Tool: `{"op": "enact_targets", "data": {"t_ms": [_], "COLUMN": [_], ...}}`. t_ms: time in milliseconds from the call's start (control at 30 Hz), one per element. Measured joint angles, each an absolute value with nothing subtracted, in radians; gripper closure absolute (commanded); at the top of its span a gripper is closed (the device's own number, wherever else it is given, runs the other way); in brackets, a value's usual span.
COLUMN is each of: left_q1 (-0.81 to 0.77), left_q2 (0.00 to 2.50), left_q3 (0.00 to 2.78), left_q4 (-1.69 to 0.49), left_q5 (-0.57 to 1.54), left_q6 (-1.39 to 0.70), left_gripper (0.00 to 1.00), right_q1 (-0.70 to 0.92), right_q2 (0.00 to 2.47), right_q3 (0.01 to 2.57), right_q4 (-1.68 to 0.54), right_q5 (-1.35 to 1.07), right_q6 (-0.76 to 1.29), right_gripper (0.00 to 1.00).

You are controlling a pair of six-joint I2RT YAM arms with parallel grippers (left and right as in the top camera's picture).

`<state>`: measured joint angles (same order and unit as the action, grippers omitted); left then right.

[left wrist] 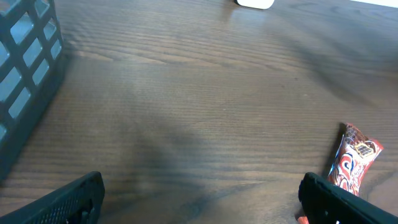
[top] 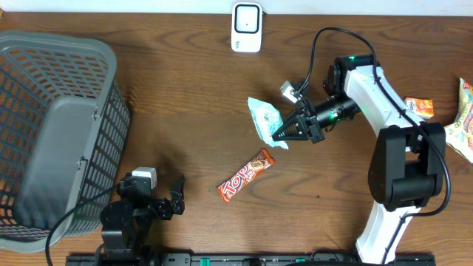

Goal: Scan the item barcode

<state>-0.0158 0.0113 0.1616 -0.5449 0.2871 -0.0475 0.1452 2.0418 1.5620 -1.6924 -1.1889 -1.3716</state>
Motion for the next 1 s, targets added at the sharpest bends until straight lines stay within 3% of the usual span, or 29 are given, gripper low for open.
{"op": "enact_targets", "data": {"t_ms": [567,1000], "left_q1": [-0.016,-0.016], "left_q2": [0.011,0.011], "left_q3": [0.162,0.162], "left_q4": [-0.545,-0.545], "left_q5": [0.287,0.287], "left_q6": [-0.047,-0.047], "left_gripper": [0.00,0.00], "right_q1": [0.145,0.145], "right_q2": [2.042,2.042], "right_q3": [1.562,1.560], "right_q4": [-1.608,-1.214], "right_q5": [-1.177,-1.065], "right_q6": [-1.353,-0.903], "right_gripper": [0.99,0.99]}}
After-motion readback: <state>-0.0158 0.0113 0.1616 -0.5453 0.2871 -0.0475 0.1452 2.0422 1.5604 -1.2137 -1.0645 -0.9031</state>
